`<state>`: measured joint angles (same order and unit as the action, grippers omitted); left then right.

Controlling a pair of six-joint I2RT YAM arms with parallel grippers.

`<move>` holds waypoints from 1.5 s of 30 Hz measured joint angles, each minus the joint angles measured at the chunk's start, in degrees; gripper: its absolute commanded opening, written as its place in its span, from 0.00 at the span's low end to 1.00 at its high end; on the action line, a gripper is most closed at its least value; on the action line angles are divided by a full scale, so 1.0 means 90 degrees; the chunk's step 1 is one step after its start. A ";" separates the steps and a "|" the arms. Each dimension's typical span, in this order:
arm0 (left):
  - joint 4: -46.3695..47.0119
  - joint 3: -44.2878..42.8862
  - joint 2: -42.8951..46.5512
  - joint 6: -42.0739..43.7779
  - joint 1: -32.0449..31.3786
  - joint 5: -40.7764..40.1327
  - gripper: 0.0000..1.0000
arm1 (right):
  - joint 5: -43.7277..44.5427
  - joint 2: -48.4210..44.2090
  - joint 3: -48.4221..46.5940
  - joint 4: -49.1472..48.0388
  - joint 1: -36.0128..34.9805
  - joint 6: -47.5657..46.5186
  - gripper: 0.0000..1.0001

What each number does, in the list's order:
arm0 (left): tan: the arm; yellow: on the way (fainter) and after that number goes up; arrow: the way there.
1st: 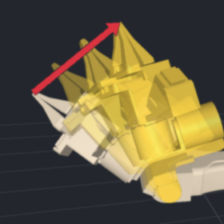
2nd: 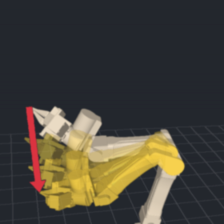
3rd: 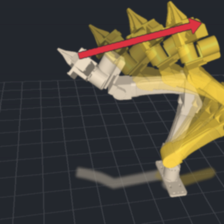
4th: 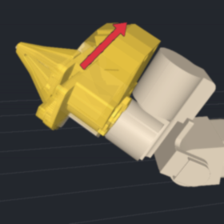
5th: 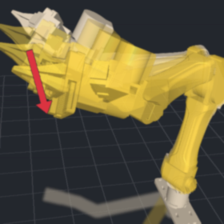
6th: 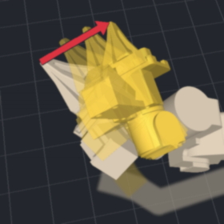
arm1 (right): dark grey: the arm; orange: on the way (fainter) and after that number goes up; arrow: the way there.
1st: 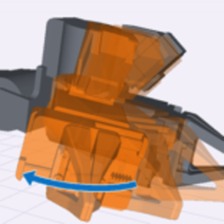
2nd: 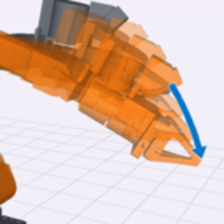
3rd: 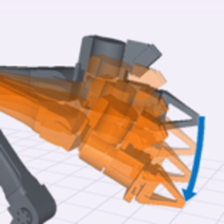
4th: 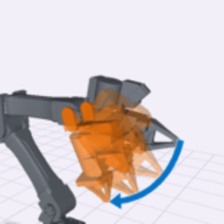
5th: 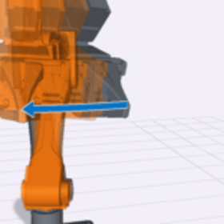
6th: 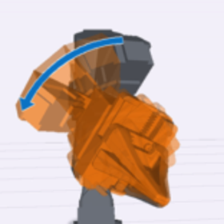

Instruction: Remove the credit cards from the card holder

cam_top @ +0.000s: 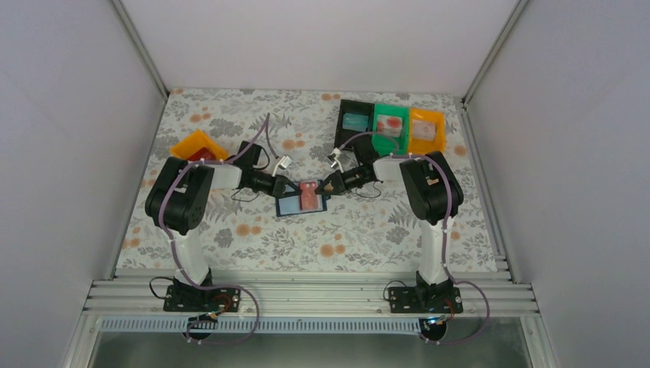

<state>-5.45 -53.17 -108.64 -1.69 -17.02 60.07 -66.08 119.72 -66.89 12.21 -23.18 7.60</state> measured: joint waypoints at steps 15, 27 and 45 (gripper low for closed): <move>0.0476 0.0112 0.0053 -0.0398 -0.0039 -0.0206 0.02 | 0.0158 -0.0041 0.0036 -0.0005 0.0061 0.0102 0.05; 0.0143 0.0279 0.0073 0.0083 0.0197 -0.0206 0.02 | 0.0345 -0.0189 0.0231 -0.0046 0.0189 0.0095 0.04; -0.0719 0.0563 0.1200 0.0204 0.0988 -0.0974 1.00 | 0.0520 -0.0787 0.0143 0.0447 0.0109 -0.0299 0.04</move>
<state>-11.92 -48.10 -97.84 0.14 -8.12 51.31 -61.41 112.64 -65.60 16.23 -22.20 4.91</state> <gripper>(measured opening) 0.998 0.046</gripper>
